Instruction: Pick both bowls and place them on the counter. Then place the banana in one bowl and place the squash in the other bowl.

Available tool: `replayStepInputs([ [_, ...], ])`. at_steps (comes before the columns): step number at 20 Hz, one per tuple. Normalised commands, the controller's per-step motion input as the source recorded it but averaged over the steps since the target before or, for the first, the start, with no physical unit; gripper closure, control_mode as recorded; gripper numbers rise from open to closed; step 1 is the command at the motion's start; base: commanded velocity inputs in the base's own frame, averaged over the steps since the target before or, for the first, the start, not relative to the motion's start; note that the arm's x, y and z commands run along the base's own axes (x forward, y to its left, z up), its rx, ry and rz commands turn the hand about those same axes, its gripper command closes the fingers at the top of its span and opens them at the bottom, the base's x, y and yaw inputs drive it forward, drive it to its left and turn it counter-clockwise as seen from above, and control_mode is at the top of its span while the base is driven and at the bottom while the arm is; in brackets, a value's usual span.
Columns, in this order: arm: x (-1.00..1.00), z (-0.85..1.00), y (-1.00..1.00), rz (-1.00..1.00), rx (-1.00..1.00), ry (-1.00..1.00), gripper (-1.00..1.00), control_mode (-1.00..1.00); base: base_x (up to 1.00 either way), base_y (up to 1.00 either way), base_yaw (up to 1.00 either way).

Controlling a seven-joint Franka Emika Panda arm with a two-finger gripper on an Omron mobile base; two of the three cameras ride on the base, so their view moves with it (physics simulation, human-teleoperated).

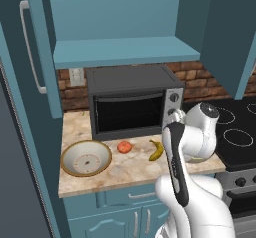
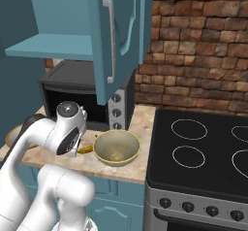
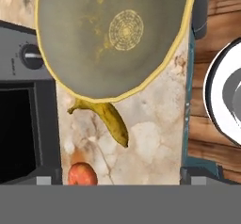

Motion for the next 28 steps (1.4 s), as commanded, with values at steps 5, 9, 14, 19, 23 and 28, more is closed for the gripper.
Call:
replayStepInputs([
  [5, 0.02, -0.30, 0.15, 0.28, -0.20, -0.07, -1.00, -1.00, 0.00, 0.00, 0.00],
  [9, 0.09, -0.18, 0.07, 0.33, -0.21, 0.00, -1.00, -1.00, 0.00, 0.00, 0.00],
  [14, 0.02, -0.16, 0.12, 0.24, -0.25, 0.00, -1.00, -1.00, 0.00, 0.00, 0.00],
  [19, 0.16, -0.27, 0.09, 0.02, -0.14, 0.02, -1.00, -1.00, 0.00, 0.00, 0.00],
  [23, 0.25, -0.30, 0.06, 0.00, -0.01, 0.03, -1.00, -1.00, 0.00, 0.00, 0.00],
  [28, 0.29, -0.32, 0.00, 0.08, 0.00, 0.10, -1.00, -1.00, 0.00, 0.00, 0.00],
])
